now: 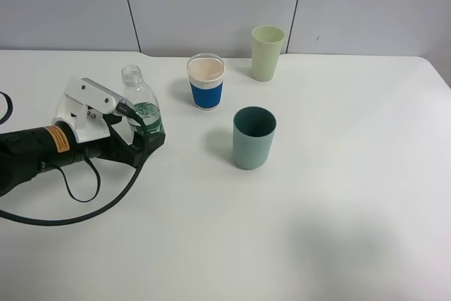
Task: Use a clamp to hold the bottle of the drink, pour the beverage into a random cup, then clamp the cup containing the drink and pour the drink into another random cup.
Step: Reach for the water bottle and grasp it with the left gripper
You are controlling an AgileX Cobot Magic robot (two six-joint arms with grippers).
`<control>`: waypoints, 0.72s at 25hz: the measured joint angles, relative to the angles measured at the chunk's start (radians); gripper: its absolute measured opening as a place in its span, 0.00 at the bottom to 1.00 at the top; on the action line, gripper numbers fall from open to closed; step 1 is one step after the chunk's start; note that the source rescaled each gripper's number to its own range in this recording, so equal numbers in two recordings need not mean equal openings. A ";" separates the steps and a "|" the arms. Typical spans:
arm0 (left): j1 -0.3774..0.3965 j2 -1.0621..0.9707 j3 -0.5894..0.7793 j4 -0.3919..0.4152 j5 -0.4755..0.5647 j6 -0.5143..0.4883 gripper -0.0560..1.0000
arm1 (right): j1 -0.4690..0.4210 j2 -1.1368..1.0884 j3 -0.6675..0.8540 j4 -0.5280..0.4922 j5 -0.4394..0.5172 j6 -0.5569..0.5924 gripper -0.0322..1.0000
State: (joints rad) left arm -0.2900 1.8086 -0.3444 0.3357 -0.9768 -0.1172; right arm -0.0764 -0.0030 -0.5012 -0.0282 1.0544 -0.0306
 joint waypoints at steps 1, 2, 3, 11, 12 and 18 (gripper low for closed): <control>0.000 0.006 -0.009 0.001 -0.003 0.000 1.00 | 0.000 0.000 0.000 0.000 0.000 0.000 0.71; 0.000 0.013 -0.019 0.002 -0.003 0.000 1.00 | 0.000 0.000 0.000 0.000 0.000 0.000 0.71; 0.000 0.020 -0.027 0.002 -0.003 0.000 1.00 | 0.000 0.000 0.000 0.000 0.000 0.000 0.71; 0.000 0.071 -0.100 0.003 -0.011 -0.009 1.00 | 0.000 0.000 0.000 0.000 0.000 0.000 0.71; 0.000 0.076 -0.104 0.003 -0.011 -0.015 1.00 | 0.000 0.000 0.000 0.000 0.000 0.000 0.71; -0.002 0.085 -0.106 0.003 -0.011 -0.022 0.75 | 0.000 0.000 0.000 0.000 0.000 0.000 0.71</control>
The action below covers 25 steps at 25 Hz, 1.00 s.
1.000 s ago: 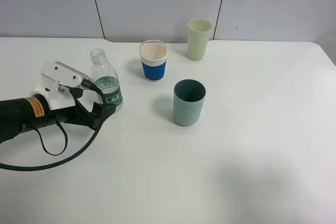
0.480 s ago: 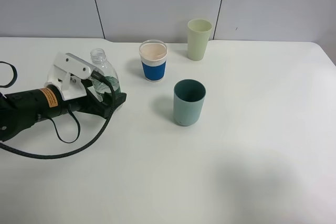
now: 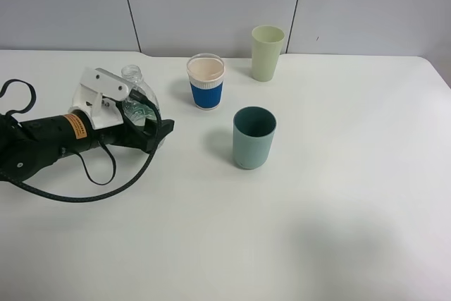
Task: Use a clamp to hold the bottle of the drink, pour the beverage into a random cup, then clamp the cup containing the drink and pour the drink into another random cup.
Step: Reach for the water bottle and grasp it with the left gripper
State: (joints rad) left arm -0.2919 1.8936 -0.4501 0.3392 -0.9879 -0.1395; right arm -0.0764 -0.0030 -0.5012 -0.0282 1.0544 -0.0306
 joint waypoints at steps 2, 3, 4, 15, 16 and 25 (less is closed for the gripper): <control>0.000 0.000 0.000 -0.005 0.000 0.000 0.25 | 0.000 0.000 0.000 0.000 0.000 0.000 0.71; 0.000 0.000 -0.001 -0.007 0.000 0.000 0.09 | 0.000 0.000 0.000 0.000 0.000 0.000 0.71; 0.000 0.000 -0.001 -0.008 0.002 0.000 0.05 | 0.000 0.000 0.000 0.000 0.000 0.000 0.71; -0.027 -0.023 -0.001 -0.227 0.051 0.009 0.09 | 0.000 0.000 0.000 0.000 0.000 0.000 0.71; -0.036 -0.034 0.000 -0.272 0.070 0.022 0.09 | 0.000 0.000 0.000 0.000 0.000 0.000 0.71; -0.219 -0.134 0.001 -0.749 0.140 0.357 0.09 | 0.000 0.000 0.000 0.000 0.000 0.000 0.71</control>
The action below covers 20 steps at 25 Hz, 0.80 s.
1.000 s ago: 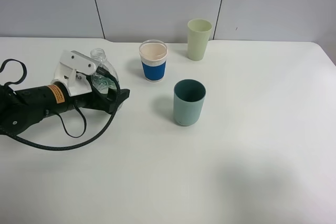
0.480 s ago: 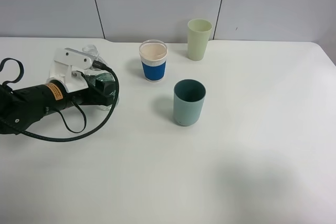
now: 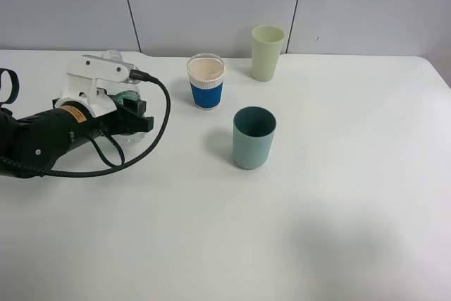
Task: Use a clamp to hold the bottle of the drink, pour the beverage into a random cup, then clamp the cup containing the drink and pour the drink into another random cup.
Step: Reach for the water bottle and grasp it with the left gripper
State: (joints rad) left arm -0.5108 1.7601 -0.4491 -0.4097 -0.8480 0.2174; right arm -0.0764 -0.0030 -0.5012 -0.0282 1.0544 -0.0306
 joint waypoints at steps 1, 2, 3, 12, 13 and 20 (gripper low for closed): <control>-0.023 -0.012 0.000 -0.068 0.000 0.052 0.09 | 0.000 0.000 0.000 0.000 0.000 0.000 0.71; -0.051 -0.024 -0.005 -0.139 0.000 0.118 0.09 | 0.000 0.000 0.000 0.000 0.000 0.000 0.71; -0.078 -0.035 -0.013 -0.195 0.000 0.187 0.09 | 0.000 0.000 0.000 0.000 0.000 0.000 0.71; -0.268 -0.067 -0.151 -0.681 0.034 0.880 0.09 | 0.000 0.000 0.000 0.000 0.000 0.000 0.71; -0.282 -0.067 -0.171 -0.725 0.037 0.968 0.09 | 0.000 0.000 0.000 0.000 0.000 0.000 0.71; -0.336 -0.067 -0.284 -0.929 0.032 1.403 0.09 | 0.000 0.000 0.000 0.000 0.000 0.000 0.71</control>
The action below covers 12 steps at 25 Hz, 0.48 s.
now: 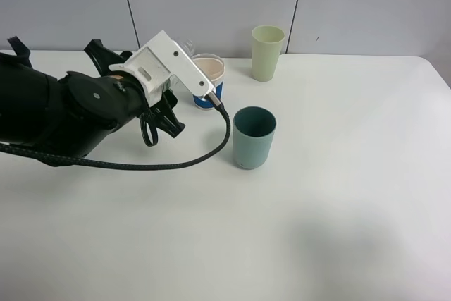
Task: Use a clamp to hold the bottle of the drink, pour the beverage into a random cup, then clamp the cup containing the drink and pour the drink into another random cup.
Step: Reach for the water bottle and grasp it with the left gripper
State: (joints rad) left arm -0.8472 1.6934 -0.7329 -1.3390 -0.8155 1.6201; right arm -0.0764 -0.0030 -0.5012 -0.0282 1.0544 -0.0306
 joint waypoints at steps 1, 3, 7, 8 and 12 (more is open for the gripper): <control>-0.002 0.000 -0.009 -0.012 -0.002 0.047 0.09 | 0.000 0.000 0.000 0.000 0.000 0.000 0.71; -0.002 0.000 -0.024 -0.037 -0.008 0.120 0.09 | 0.000 0.000 0.000 0.000 0.000 0.000 0.71; -0.002 0.000 -0.046 -0.081 -0.024 0.228 0.09 | 0.000 0.000 0.000 0.000 0.000 0.000 0.71; -0.003 0.000 -0.055 -0.094 -0.028 0.255 0.09 | 0.000 0.000 0.000 0.000 0.000 0.000 0.71; -0.033 0.015 -0.093 -0.141 -0.061 0.375 0.09 | 0.000 0.000 0.000 0.000 0.000 0.000 0.71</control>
State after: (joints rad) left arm -0.8798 1.7088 -0.8264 -1.4804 -0.8763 1.9951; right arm -0.0764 -0.0030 -0.5012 -0.0282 1.0544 -0.0306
